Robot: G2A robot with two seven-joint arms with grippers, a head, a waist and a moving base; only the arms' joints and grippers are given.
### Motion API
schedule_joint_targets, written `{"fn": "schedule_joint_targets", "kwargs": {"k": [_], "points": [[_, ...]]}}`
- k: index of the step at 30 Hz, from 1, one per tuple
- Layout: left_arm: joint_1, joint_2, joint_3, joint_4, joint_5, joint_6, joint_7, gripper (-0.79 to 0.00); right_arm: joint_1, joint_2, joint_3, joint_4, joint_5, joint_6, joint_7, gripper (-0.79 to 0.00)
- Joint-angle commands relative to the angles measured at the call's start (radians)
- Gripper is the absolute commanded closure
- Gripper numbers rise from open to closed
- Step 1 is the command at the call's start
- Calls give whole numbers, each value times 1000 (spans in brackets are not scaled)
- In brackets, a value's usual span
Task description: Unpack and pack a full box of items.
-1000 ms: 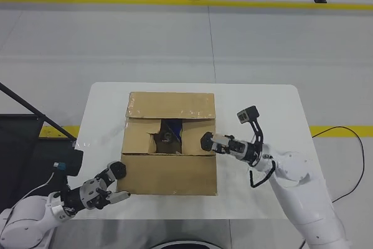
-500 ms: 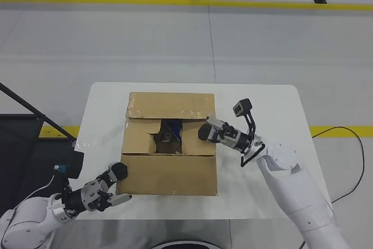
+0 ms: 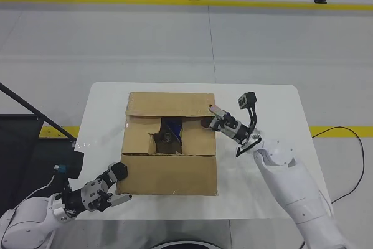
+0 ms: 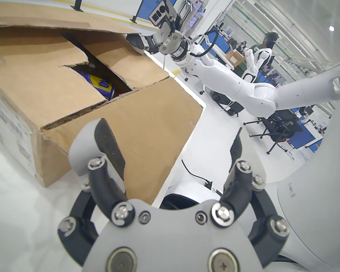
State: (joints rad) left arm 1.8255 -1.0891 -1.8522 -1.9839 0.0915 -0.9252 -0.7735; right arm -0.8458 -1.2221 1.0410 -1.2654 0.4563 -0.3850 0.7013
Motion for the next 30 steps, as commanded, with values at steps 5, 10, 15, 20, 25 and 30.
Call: {"fn": "schedule_joint_targets", "kwargs": {"k": [5,10,15,20,25,30], "points": [[0,0,0,0,0,0,0,-785,71,-23,-47,43,-78,-11,-70,-785],[0,0,0,0,0,0,0,-785,154,-49,-96,114,-114,-14,-78,-785],[0,0,0,0,0,0,0,-785,243,-76,-137,203,-163,-35,-108,-785],[0,0,0,0,0,0,0,-785,319,-105,-180,294,-231,-41,-151,-785],[0,0,0,0,0,0,0,-785,381,-137,-223,388,-267,-38,-182,-785],[0,0,0,0,0,0,0,-785,408,-160,-238,447,-260,-86,-181,-785]]}}
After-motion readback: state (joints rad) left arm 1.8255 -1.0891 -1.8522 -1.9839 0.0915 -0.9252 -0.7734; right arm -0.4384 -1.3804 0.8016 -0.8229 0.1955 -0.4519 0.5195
